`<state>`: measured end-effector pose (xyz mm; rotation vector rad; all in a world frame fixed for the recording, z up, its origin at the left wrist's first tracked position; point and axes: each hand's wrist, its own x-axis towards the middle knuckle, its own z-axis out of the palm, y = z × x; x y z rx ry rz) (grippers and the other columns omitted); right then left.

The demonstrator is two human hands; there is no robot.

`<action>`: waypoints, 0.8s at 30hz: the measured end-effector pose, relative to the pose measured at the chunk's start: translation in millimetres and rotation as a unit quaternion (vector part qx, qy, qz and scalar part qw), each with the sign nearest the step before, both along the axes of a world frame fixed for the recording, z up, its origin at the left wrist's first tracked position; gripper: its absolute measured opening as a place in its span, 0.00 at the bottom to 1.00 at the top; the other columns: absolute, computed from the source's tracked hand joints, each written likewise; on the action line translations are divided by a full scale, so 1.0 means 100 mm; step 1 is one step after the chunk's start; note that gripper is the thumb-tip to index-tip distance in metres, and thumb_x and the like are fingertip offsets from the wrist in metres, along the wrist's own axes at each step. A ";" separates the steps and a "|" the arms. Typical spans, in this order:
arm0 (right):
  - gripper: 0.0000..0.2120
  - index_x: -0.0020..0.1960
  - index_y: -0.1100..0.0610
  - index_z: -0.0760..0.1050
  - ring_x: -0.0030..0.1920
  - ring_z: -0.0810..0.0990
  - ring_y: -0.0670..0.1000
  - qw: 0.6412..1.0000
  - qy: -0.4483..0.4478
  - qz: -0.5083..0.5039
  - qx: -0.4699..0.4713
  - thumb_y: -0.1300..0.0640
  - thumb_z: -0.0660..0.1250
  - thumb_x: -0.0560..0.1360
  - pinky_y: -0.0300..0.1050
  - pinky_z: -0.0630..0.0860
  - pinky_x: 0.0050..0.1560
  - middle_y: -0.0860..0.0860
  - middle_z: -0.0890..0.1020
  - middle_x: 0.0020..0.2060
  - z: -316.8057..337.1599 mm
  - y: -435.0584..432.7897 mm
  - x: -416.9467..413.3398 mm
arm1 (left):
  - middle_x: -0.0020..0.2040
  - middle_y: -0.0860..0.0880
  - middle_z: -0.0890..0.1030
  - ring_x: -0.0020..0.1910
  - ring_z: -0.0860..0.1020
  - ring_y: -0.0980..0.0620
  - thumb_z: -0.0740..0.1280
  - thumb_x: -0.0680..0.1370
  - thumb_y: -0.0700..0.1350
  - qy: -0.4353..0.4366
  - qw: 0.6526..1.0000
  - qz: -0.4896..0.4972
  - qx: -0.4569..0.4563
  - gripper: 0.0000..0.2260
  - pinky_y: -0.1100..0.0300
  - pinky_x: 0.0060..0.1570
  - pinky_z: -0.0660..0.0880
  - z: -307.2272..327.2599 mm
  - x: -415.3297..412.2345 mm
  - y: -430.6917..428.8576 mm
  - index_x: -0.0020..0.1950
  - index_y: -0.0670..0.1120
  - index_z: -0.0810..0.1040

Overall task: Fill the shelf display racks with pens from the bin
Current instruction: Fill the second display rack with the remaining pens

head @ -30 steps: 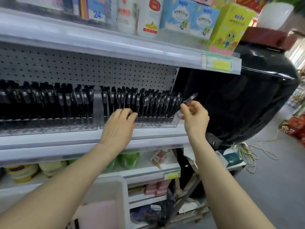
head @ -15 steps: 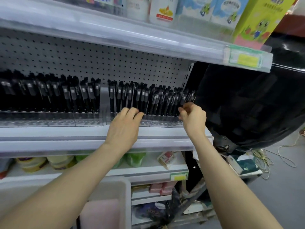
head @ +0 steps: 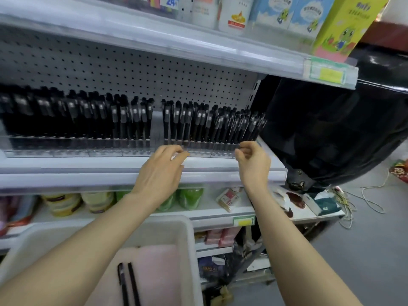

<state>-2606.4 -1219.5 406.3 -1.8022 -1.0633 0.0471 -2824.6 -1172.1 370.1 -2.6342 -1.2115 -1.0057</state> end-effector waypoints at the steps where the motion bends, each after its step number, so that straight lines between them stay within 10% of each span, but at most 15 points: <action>1: 0.07 0.55 0.56 0.78 0.45 0.80 0.47 1.000 0.003 0.009 -0.006 0.58 0.68 0.77 0.43 0.77 0.50 0.48 0.81 0.42 -0.06 -0.05 -0.13 | 0.61 0.48 0.77 0.60 0.73 0.45 0.67 0.77 0.40 -0.007 1.000 0.000 -0.001 0.15 0.50 0.48 0.78 -0.04 -0.11 -0.05 0.64 0.46 0.78; 12: 0.02 0.46 0.55 0.80 0.41 0.82 0.50 0.985 0.003 0.124 -0.120 0.60 0.69 0.74 0.43 0.76 0.46 0.48 0.83 0.37 -1.06 -0.76 -1.63 | 0.56 0.43 0.78 0.53 0.75 0.40 0.67 0.76 0.42 0.013 0.998 0.053 -0.043 0.15 0.48 0.54 0.74 -0.99 -1.42 -0.49 0.62 0.43 0.79; 19: 0.07 0.37 0.52 0.80 0.39 0.81 0.50 0.859 -0.063 0.244 -0.446 0.55 0.78 0.64 0.40 0.76 0.41 0.50 0.84 0.37 -1.41 -1.02 -2.00 | 0.56 0.42 0.78 0.55 0.74 0.40 0.59 0.75 0.44 0.024 0.998 0.051 -0.040 0.20 0.45 0.67 0.62 -1.20 -1.63 -0.63 0.65 0.42 0.76; 24: 0.07 0.36 0.52 0.79 0.41 0.81 0.53 0.840 -0.120 0.225 -0.478 0.53 0.75 0.63 0.41 0.76 0.39 0.51 0.84 0.39 -1.49 -1.05 -2.03 | 0.57 0.43 0.78 0.58 0.73 0.40 0.62 0.74 0.43 0.014 0.997 0.062 -0.045 0.20 0.44 0.71 0.56 -1.25 -1.54 -0.65 0.66 0.44 0.76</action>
